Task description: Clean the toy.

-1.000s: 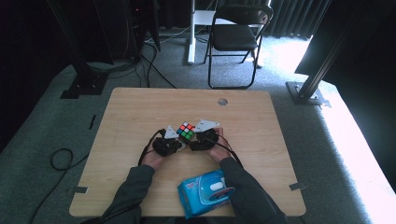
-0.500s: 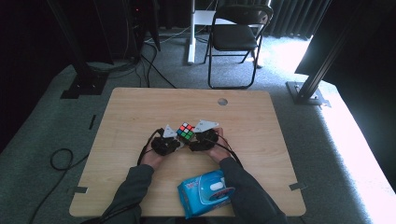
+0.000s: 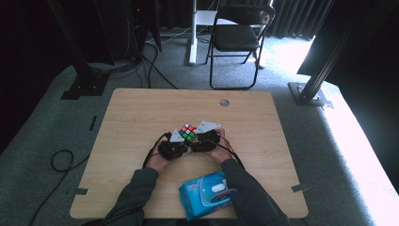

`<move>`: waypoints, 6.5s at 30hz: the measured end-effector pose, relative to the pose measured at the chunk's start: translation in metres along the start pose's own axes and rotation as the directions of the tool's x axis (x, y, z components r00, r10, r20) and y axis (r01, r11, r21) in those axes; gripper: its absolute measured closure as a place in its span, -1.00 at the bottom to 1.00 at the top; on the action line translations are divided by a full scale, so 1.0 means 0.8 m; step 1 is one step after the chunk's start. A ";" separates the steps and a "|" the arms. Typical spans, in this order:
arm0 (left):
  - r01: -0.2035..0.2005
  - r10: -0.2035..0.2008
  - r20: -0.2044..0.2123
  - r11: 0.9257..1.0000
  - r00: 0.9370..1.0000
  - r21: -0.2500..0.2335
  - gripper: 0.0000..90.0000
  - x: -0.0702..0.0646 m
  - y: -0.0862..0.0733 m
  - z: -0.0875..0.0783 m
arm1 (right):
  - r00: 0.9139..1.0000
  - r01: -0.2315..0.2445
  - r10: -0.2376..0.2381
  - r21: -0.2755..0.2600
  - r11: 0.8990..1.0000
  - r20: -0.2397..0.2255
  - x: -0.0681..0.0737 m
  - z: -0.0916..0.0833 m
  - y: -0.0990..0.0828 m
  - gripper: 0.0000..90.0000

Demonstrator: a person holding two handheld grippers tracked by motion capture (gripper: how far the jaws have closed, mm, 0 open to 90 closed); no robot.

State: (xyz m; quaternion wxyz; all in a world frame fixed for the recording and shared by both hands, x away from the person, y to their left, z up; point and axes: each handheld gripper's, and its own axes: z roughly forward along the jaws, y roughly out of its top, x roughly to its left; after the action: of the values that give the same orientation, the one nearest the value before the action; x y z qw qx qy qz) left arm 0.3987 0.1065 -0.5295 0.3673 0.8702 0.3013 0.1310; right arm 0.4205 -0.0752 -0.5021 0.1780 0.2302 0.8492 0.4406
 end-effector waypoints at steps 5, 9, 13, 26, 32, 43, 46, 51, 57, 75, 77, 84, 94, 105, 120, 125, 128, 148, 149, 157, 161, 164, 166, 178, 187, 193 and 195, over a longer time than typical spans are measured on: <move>-0.008 0.008 0.006 1.000 1.000 -0.002 0.89 -0.003 0.001 0.001 | 1.000 -0.003 0.003 -0.001 1.000 -0.002 0.000 0.000 0.000 -0.24; 0.006 -0.006 -0.011 1.000 1.000 -0.001 0.89 0.001 0.001 0.000 | 1.000 -0.005 0.005 -0.002 1.000 -0.005 0.000 0.000 0.000 -0.24; 0.023 -0.023 -0.028 1.000 0.999 -0.006 0.89 0.008 -0.001 -0.003 | 1.000 -0.008 0.008 -0.003 1.000 -0.007 0.000 -0.001 0.000 -0.24; 0.093 -0.095 -0.079 0.995 0.992 -0.029 0.89 0.032 -0.008 -0.016 | 1.000 -0.009 0.009 -0.003 1.000 -0.013 0.000 -0.001 0.000 -0.24; 0.139 -0.142 -0.087 0.989 0.986 -0.046 0.89 0.043 -0.014 -0.020 | 1.000 -0.006 0.006 0.001 1.000 -0.014 0.000 0.000 0.000 -0.24; 0.157 -0.162 -0.087 0.986 0.983 -0.054 0.88 0.047 -0.019 -0.023 | 1.000 -0.008 0.008 0.025 1.000 -0.005 -0.001 0.003 -0.001 -0.24; 0.157 -0.160 -0.091 0.987 0.983 -0.048 0.88 0.047 -0.022 -0.023 | 1.000 -0.015 0.015 0.036 0.999 0.002 -0.002 0.004 -0.002 -0.24; 0.160 -0.163 -0.089 0.986 0.983 -0.045 0.88 0.046 -0.025 -0.022 | 0.999 -0.029 0.029 0.050 0.998 0.014 -0.004 0.006 -0.002 -0.24; 0.158 -0.160 -0.083 0.987 0.984 -0.038 0.88 0.043 -0.028 -0.018 | 0.997 -0.062 0.059 0.081 0.995 0.043 -0.009 0.010 -0.005 -0.24; 0.157 -0.159 -0.075 0.987 0.984 -0.029 0.88 0.040 -0.030 -0.015 | 0.978 -0.173 0.150 0.157 0.972 0.146 -0.025 0.017 -0.011 -0.24; 0.157 -0.158 -0.075 0.987 0.985 -0.028 0.88 0.040 -0.030 -0.015 | 0.976 -0.181 0.157 0.160 0.970 0.153 -0.026 0.018 -0.012 -0.24; 0.156 -0.158 -0.076 0.987 0.985 -0.028 0.88 0.040 -0.030 -0.015 | 0.972 -0.199 0.173 0.168 0.966 0.156 -0.027 0.019 -0.013 -0.24; 0.158 -0.159 -0.073 0.987 0.984 -0.031 0.88 0.040 -0.031 -0.015 | 0.972 -0.206 0.179 0.184 0.961 0.153 -0.028 0.021 -0.014 -0.24; 0.158 -0.160 -0.071 0.987 0.985 -0.028 0.87 0.040 -0.031 -0.015 | 0.973 -0.217 0.197 0.184 0.959 0.120 -0.029 0.023 -0.015 -0.30; 0.161 -0.163 -0.067 0.986 0.984 -0.030 0.87 0.040 -0.031 -0.015 | 0.979 -0.181 0.175 0.053 0.982 0.105 -0.026 0.004 -0.009 -0.39; 0.160 -0.161 -0.067 0.987 0.985 -0.028 0.86 0.040 -0.031 -0.015 | 0.971 -0.205 0.206 -0.015 0.979 0.118 -0.031 -0.006 -0.008 -0.30; 0.159 -0.160 -0.067 0.987 0.985 -0.024 0.86 0.041 -0.030 -0.015 | 0.963 -0.229 0.230 -0.024 0.973 0.140 -0.038 -0.008 -0.008 -0.11; 0.157 -0.158 -0.068 0.987 0.985 -0.026 0.86 0.041 -0.031 -0.015 | 0.934 -0.315 0.309 0.010 0.949 0.179 -0.051 -0.004 -0.008 0.38; 0.157 -0.158 -0.068 0.987 0.985 -0.026 0.86 0.041 -0.031 -0.015 | 0.933 -0.319 0.312 0.011 0.948 0.177 -0.051 -0.004 -0.008 0.40; 0.159 -0.160 -0.067 0.987 0.985 -0.028 0.86 0.041 -0.031 -0.015 | 0.925 -0.348 0.340 0.020 0.937 0.170 -0.051 -0.007 -0.009 0.40; 0.159 -0.160 -0.067 0.987 0.985 -0.030 0.86 0.041 -0.031 -0.015 | 0.917 -0.372 0.363 0.024 0.928 0.164 -0.051 -0.009 -0.009 0.39; 0.159 -0.160 -0.067 0.987 0.985 -0.030 0.86 0.041 -0.031 -0.015 | 0.912 -0.385 0.376 0.027 0.922 0.165 -0.051 -0.010 -0.010 0.38; 0.159 -0.161 -0.066 0.987 0.985 -0.031 0.86 0.041 -0.031 -0.015 | 0.912 -0.387 0.378 0.028 0.922 0.162 -0.051 -0.011 -0.010 0.37; 0.158 -0.160 -0.065 0.987 0.985 -0.029 0.86 0.041 -0.031 -0.015 | 0.902 -0.413 0.401 0.049 0.909 0.160 -0.049 -0.015 -0.010 0.33; 0.160 -0.162 -0.066 0.987 0.985 -0.026 0.86 0.041 -0.031 -0.015 | 0.877 -0.475 0.466 0.057 0.878 0.118 -0.055 -0.014 -0.011 0.47; 0.160 -0.161 -0.066 0.987 0.985 -0.025 0.86 0.041 -0.030 -0.015 | 0.848 -0.526 0.520 0.054 0.849 0.100 -0.059 -0.014 -0.014 0.52; 0.161 -0.163 -0.066 0.987 0.985 -0.028 0.86 0.041 -0.031 -0.015 | 0.837 -0.545 0.539 0.049 0.837 0.092 -0.061 -0.015 -0.016 0.54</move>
State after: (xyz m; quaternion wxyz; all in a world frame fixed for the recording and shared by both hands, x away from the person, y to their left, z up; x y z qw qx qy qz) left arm 0.4084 0.1466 -0.5387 0.3761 0.8337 0.3817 0.1334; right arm 0.4521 -0.1160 -0.5011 0.0690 0.4836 0.7577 0.4326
